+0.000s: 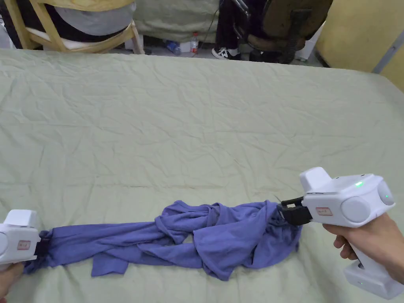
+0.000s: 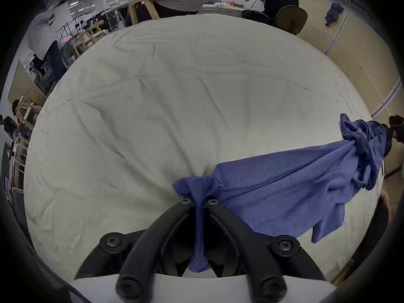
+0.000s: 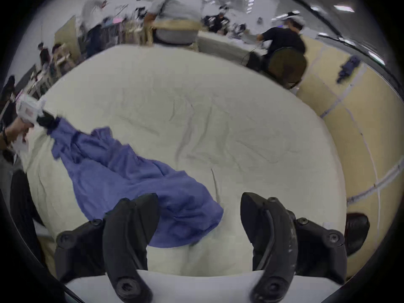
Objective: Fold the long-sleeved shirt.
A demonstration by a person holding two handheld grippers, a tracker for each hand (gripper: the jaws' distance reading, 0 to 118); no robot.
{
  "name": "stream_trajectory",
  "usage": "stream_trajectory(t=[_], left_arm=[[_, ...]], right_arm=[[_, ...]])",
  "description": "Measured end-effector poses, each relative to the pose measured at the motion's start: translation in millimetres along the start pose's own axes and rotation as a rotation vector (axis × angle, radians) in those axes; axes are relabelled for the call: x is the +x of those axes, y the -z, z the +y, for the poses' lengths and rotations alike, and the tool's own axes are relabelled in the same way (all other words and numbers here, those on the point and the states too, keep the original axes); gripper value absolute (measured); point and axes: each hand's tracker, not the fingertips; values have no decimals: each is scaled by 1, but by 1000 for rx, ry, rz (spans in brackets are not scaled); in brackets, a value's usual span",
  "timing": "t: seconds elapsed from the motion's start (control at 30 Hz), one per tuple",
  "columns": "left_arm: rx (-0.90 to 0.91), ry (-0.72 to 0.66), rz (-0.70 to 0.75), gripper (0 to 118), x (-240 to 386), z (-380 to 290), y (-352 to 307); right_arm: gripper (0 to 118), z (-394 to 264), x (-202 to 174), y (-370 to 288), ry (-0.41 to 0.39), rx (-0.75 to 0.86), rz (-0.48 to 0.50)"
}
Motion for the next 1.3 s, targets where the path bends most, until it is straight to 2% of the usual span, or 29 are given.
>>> stream_trajectory(t=[0.1, 0.17, 0.23, 0.3, 0.37, 0.43, 0.47, 0.53, 0.57, 0.7, 0.83, 0.93, 1.07, 1.2, 1.3], left_arm=[[2, -10, -4, 5, 1, 0, -1], [2, -1, 2, 5, 3, 1, 0], [2, 8, 10, 5, 5, 1, 0], [2, 15, 15, 5, 5, 2, 1], [5, 23, 21, 5, 7, 1, 1], [9, 28, 25, 5, 6, 1, 2], [13, 31, 30, 5, 8, 0, 1], [30, 36, 36, 5, 8, -2, -5], [45, 28, 36, 5, 7, -2, -13], [147, 10, -21, 5, 2, 0, -65], [320, -7, -34, 5, -6, 21, -140], [437, 26, -20, 5, -6, 40, -200], [590, 50, -6, 5, -6, 66, -279], [712, 72, 23, 5, -3, 93, -347], [782, 79, 21, 5, -1, 118, -398]], right_arm=[[81, 1, -3, 41, -5, -64, 65], [81, -1, -4, 67, 56, -83, 163], [80, -5, -5, 81, 102, -95, 190], [76, -6, -8, 83, 96, -77, 171], [66, -6, -7, 79, 100, -62, 175], [40, -7, -7, 75, 125, -49, 176], [32, -8, -9, 71, 144, -42, 173], [27, -10, -17, 58, 122, -1, 118], [26, -11, -20, 47, 110, 30, 98], [26, -3, -18, -8, 166, 172, 76], [26, 21, -31, -80, 47, 304, 47], [26, 41, -40, -131, 3, 415, 11], [26, 74, -43, -196, 18, 540, 8], [26, 109, -52, -262, -28, 653, -52], [26, 136, -48, -308, 7, 738, -78]])
